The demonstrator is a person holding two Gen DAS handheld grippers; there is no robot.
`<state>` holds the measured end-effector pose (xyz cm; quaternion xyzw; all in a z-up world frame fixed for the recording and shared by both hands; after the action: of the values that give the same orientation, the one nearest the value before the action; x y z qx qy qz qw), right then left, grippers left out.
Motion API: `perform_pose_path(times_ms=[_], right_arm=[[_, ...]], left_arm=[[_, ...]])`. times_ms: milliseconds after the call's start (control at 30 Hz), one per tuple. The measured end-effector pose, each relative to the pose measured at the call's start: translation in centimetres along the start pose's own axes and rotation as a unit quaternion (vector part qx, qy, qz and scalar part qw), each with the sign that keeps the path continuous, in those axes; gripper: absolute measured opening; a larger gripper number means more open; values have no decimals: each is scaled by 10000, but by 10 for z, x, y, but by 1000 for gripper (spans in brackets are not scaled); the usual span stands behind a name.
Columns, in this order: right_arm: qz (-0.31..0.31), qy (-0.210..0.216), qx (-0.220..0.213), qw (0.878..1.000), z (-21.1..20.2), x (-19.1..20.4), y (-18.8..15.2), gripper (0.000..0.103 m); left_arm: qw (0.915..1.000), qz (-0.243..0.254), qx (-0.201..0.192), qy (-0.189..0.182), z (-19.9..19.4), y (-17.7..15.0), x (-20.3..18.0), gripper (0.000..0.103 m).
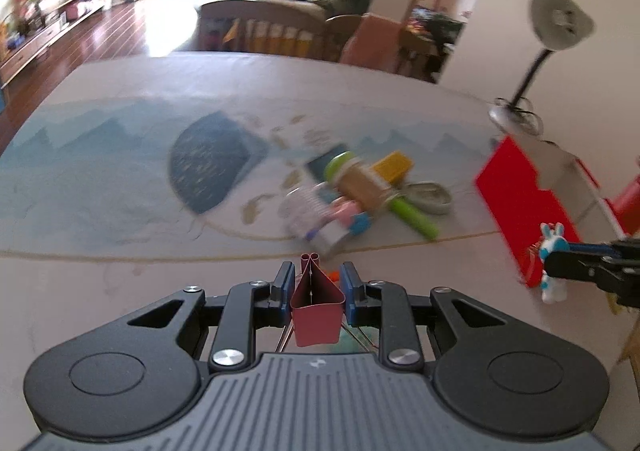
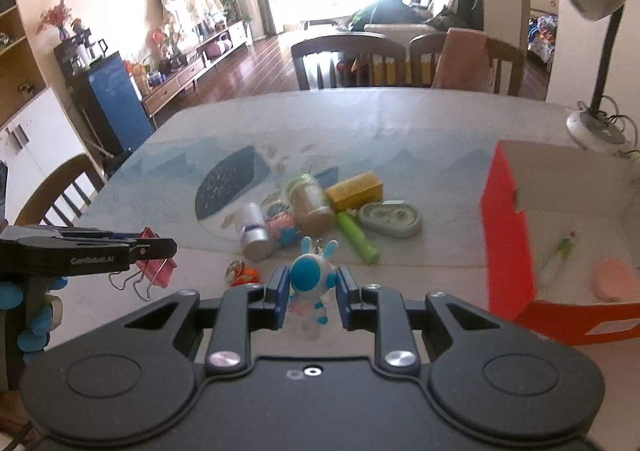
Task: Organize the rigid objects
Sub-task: 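Lift both held items and carry them over the red box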
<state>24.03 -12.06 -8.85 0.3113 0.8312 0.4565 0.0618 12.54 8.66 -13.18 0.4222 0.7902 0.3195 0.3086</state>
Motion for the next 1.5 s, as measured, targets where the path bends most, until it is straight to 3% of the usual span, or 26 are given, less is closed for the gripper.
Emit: perform_pose_path(times_ms=[233, 533, 1133, 1500], right_arm=[[105, -184, -366, 9991, -23, -34, 26, 23], [223, -375, -466, 9980, -34, -99, 43, 23], [287, -876, -275, 9954, -26, -242, 53, 23], [479, -1205, 46, 9916, 9, -319, 46, 23]], left_arm=[[9979, 438, -141, -456, -3, 29, -53, 24], [9939, 687, -78, -861, 28, 48, -131, 24], [9828, 1223, 175, -1370, 99, 70, -280, 24], [9735, 1584, 678, -1507, 159, 56, -353, 24]])
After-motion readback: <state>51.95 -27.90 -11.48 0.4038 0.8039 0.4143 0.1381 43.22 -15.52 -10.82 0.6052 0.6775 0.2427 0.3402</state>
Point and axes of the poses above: each gripper's, at about its wrist camera, not at the fingertips, and z roughly the way its jaws point, x to its left, y to its top, the point moved 8 cm from there along z, roughly the way its jaws point, and after that the axes turned 10 degrees about -x, right-handed, at the moved point
